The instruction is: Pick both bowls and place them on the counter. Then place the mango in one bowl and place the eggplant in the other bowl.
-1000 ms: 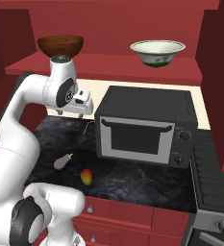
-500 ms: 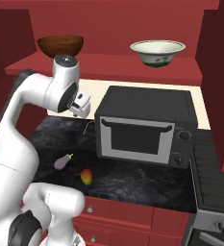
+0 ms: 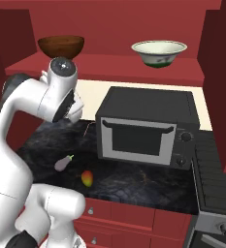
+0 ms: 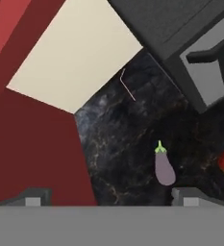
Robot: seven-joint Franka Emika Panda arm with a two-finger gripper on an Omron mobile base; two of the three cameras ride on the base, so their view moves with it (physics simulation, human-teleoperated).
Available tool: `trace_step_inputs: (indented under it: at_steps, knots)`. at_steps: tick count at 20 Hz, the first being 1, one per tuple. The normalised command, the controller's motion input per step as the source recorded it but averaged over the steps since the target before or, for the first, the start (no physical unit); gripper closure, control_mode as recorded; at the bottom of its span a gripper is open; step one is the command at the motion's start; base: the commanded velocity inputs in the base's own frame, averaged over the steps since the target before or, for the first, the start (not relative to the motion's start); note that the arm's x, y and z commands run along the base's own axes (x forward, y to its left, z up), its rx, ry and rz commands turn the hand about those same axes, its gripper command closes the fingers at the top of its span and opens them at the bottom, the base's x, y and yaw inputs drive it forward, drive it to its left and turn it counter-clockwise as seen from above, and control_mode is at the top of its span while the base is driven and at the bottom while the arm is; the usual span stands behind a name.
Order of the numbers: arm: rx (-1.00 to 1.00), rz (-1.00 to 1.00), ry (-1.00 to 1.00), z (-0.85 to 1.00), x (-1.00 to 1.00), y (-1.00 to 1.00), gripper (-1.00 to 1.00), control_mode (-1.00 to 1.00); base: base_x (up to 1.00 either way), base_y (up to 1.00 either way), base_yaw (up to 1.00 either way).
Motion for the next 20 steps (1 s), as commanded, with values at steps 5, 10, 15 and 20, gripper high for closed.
trace_step_inputs:
  at_steps: [5,10,15,20]
  knots:
    - [0.22,-0.16,0.0,0.4,-0.18,0.0,-1.0,-1.0,0.0,0.0,0.0]
    - [0.2,-0.07,0.0,0.29,-0.11,0.0,-1.0,-1.0,0.0,0.0,0.0]
    - [0.17,-0.02,0.0,0.27,-0.01,0.0,-1.0,-1.0,0.0,0.0,0.0]
    - [0.1,-0.03,0.0,0.38,0.0,0.05,-1.0,-1.0,0.0,0.0,0.0]
